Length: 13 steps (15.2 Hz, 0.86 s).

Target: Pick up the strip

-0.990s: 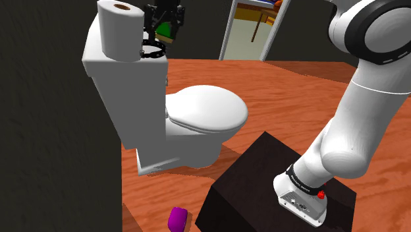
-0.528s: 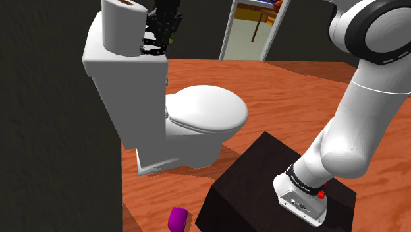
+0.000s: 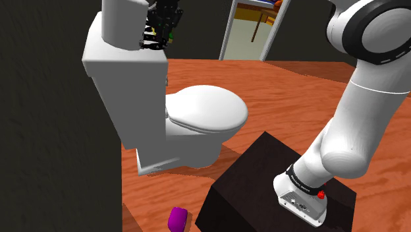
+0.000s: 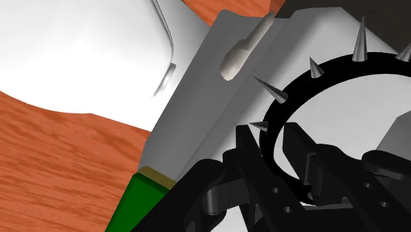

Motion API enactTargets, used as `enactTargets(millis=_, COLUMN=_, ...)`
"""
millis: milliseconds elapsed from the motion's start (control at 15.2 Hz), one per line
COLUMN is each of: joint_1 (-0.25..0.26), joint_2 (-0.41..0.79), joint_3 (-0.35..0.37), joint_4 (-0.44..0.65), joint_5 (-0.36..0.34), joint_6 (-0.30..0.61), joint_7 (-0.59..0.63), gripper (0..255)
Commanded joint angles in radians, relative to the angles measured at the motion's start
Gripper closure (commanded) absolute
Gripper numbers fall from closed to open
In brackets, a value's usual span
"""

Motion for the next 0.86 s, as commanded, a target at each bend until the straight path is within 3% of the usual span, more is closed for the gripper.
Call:
enactTargets(millis=0, joint_1=0.006, joint_2=0.014, joint_3=0.001, joint_4=0.049, joint_5=-0.005, joint_6=-0.036, joint_7=0.003, gripper=255)
enactTargets(millis=660, joint_1=0.048, joint_2=0.120, joint_3=0.003, joint_4=0.349, joint_5=-0.042, joint_6=-0.233, joint_7=0.007, gripper=255)
enactTargets(millis=792, joint_1=0.049, joint_2=0.122, joint_3=0.003, joint_4=0.355, joint_5=-0.042, joint_6=-0.237, joint_7=0.007, gripper=255)
